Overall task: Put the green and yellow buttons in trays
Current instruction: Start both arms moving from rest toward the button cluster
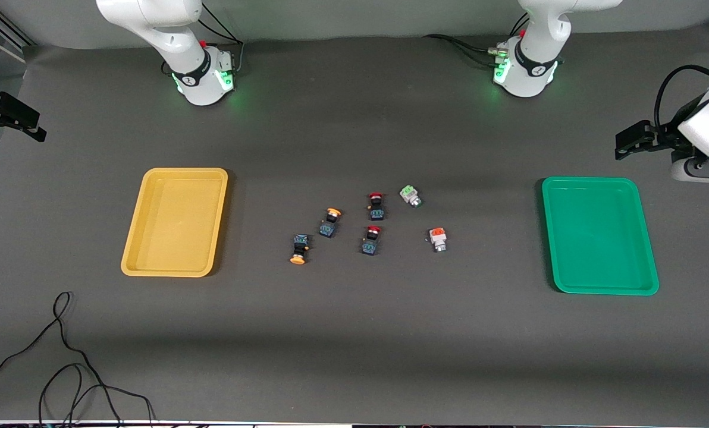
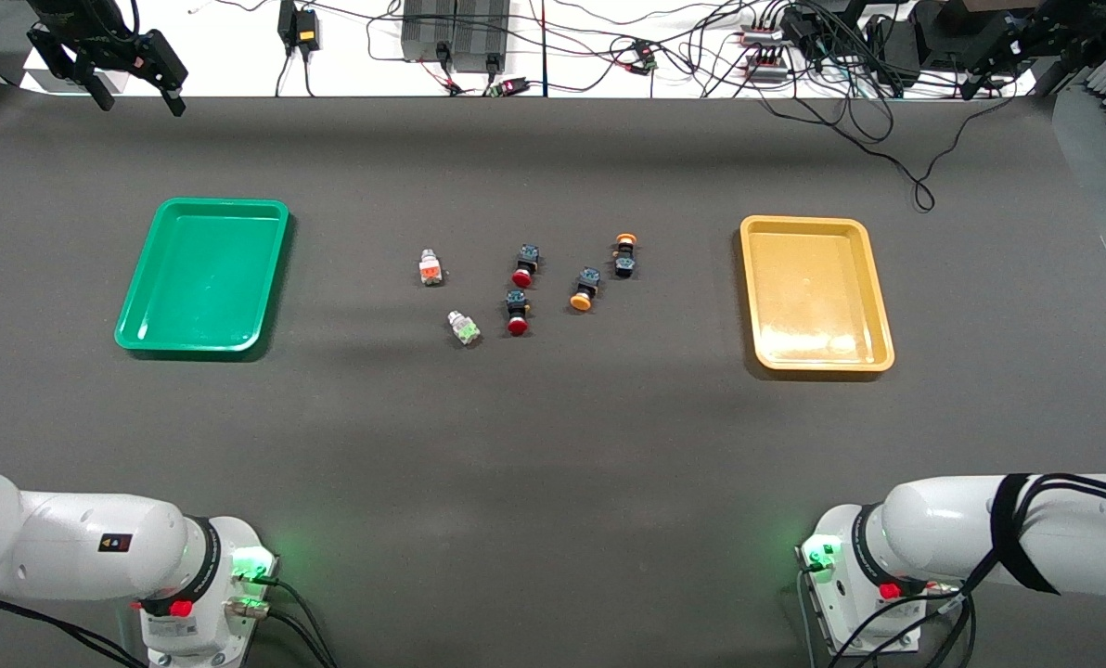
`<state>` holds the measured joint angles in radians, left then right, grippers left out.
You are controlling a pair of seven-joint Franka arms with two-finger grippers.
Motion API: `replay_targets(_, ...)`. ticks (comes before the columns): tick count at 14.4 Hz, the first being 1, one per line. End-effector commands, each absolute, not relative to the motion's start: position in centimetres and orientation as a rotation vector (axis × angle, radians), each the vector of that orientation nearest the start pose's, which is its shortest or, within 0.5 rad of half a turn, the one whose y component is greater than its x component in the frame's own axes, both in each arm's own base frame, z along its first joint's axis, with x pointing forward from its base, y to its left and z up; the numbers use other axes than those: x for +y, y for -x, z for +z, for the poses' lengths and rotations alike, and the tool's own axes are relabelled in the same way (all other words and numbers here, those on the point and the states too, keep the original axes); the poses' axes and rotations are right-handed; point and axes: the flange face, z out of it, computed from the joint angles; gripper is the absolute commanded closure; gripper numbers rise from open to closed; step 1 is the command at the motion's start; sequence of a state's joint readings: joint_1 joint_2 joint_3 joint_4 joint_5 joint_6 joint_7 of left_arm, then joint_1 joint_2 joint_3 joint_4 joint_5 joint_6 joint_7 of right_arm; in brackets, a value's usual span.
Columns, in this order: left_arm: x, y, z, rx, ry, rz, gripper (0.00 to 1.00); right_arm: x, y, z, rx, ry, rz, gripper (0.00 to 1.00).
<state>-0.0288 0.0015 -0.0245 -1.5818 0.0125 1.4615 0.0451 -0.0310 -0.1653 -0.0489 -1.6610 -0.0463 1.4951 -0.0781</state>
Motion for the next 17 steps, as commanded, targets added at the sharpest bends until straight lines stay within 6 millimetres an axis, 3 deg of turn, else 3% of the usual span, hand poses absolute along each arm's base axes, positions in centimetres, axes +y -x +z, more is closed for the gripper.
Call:
replay_targets(1, -2.9, -54.4, 61.5, 0.179, 3.120, 0.175, 0.00, -4.5, -49.5, 66.4, 0.021, 3.165, 0.030, 0.00)
replay_targets(9, -2.8, -54.4, 61.5, 0.174, 3.122, 0.175, 0.00, -4.5, -49.6, 65.8, 0.006, 3.163, 0.056, 0.00)
replay_targets(12, -2.6, -54.5, 61.4, 0.155, 3.124, 0.178, 0.00, -4.4, -49.7, 64.0, -0.010, 3.134, 0.115, 0.00)
replay_targets(15, -3.4, -54.3, 60.7, 0.118, 3.132, 0.207, 0.00, -4.3, -49.7, 62.1, -0.012, 3.133, 0.180, 0.00)
replay_targets(17, -6.1, -53.6, 59.7, 0.145, 3.183, 0.250, 0.00, -4.8, -49.6, 60.9, -0.003, 3.135, 0.206, 0.00)
